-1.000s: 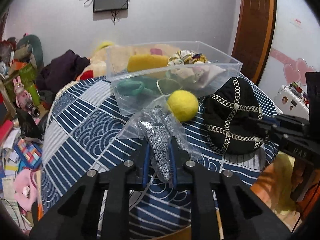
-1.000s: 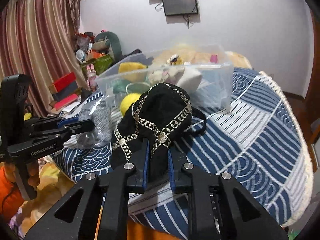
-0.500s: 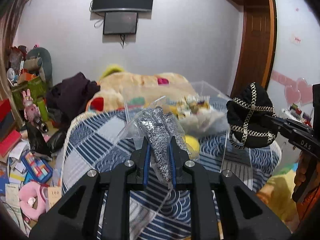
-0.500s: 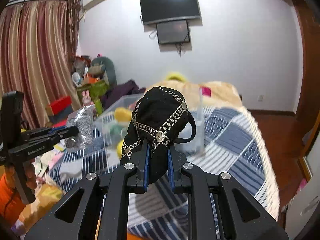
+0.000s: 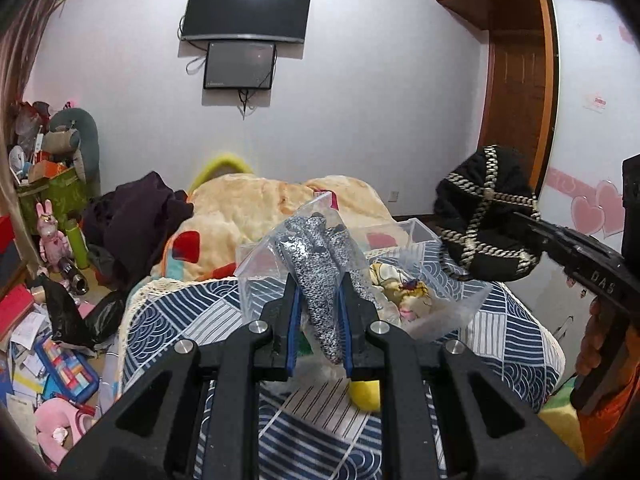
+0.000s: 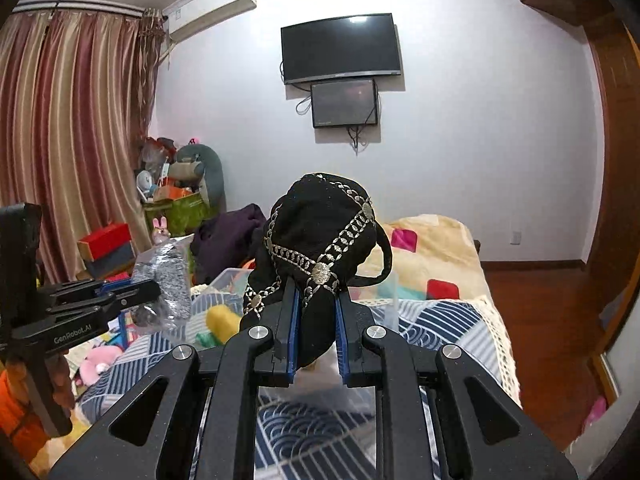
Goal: Organize soft objects
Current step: 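Carry the silver glove into the box with left tool while right drops the hat in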
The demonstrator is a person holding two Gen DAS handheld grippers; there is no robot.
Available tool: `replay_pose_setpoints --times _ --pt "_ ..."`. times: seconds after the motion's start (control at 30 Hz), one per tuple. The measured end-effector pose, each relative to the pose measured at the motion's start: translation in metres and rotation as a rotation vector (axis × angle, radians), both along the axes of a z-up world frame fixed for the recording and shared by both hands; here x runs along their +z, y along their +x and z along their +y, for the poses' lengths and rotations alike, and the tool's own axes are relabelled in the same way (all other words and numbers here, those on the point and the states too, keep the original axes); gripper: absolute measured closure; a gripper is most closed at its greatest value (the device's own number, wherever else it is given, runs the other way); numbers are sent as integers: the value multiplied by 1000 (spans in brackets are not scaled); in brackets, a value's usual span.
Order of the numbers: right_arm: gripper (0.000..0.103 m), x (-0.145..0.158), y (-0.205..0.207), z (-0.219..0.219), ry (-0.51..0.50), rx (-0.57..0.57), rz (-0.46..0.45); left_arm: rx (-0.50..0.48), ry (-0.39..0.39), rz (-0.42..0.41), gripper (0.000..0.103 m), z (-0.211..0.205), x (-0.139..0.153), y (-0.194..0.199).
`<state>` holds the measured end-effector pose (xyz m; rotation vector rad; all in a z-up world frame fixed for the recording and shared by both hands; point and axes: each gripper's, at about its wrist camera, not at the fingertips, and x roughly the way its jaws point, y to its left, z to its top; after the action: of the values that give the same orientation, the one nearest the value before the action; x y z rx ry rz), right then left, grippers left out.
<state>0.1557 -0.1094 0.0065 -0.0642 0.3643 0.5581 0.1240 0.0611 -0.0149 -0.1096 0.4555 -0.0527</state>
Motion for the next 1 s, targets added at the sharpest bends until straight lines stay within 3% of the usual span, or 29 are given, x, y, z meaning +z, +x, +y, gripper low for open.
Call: replay_pose_setpoints --times 0.33,0.67,0.87,1.0 --pt "89 -38 35 30 -102 44 127 -12 -35 111 86 -1 -31 55" --pt "88 -58 51 42 -178 46 216 -6 13 165 86 -6 -52 82" --pt "76 -56 44 42 -226 37 210 -8 55 183 81 -8 -54 79" --pt "54 -51 35 37 -231 31 187 -24 65 214 69 -8 -55 70"
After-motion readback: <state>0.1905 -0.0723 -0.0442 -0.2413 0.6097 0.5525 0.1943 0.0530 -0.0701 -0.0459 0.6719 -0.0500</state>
